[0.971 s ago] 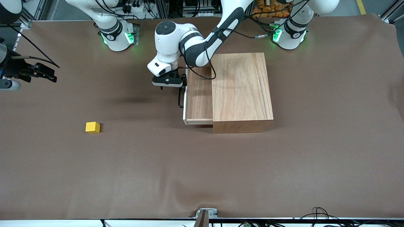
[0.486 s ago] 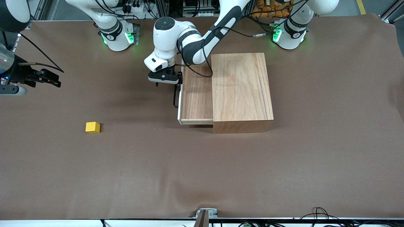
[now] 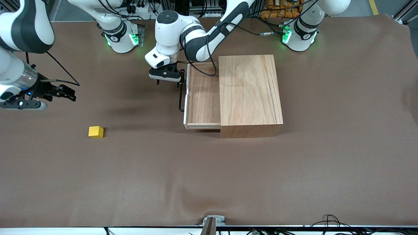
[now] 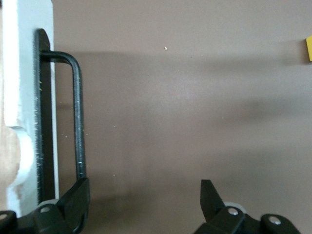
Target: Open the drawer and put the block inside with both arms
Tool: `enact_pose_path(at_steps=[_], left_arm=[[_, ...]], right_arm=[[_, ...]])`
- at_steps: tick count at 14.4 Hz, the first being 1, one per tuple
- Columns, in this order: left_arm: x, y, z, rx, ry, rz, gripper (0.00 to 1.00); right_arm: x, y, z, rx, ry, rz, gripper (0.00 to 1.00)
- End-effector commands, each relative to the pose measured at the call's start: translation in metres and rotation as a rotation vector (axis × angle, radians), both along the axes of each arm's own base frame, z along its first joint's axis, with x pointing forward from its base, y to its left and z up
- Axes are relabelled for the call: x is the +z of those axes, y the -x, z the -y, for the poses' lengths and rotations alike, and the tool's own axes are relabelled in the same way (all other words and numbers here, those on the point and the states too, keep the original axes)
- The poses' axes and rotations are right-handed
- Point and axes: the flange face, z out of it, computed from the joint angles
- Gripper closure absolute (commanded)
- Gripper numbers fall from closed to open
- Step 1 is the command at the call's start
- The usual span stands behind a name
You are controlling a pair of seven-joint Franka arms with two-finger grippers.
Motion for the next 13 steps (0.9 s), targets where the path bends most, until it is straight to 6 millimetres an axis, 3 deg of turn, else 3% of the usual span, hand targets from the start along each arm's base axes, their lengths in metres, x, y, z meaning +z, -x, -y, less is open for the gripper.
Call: enact_pose_path(at_steps=[1,3,6,7,13], left_arm=[[0.047,-0.011,-0.016,0.053,0.012,-0.029,0.00],[0.082,-0.034,-0.040,0.095,0.011,-0.028,0.00],[0.113,-0.065,-0.082,0.037,-0.079,-0.041,0.00],[0.126,-0.084,-0.103,0.029,-0.102,-0.046,0.00],[0.166,-0.164,-0.198,0.002,-0.132,-0.082,0.00]], right_arm=[[-0.037,0.007,-0.001,0.000,-0.008,0.027,0.00],[-0.077,-0.004,-0.002,0.005,-0.010,-0.001,0.00],[-0.117,-0.019,0.004,0.032,-0.010,0.014,0.00],[-0.130,-0.022,0.007,0.041,-0.010,0.022,0.00],[-0.180,-0.030,0.009,0.040,-0.011,0.010,0.00]])
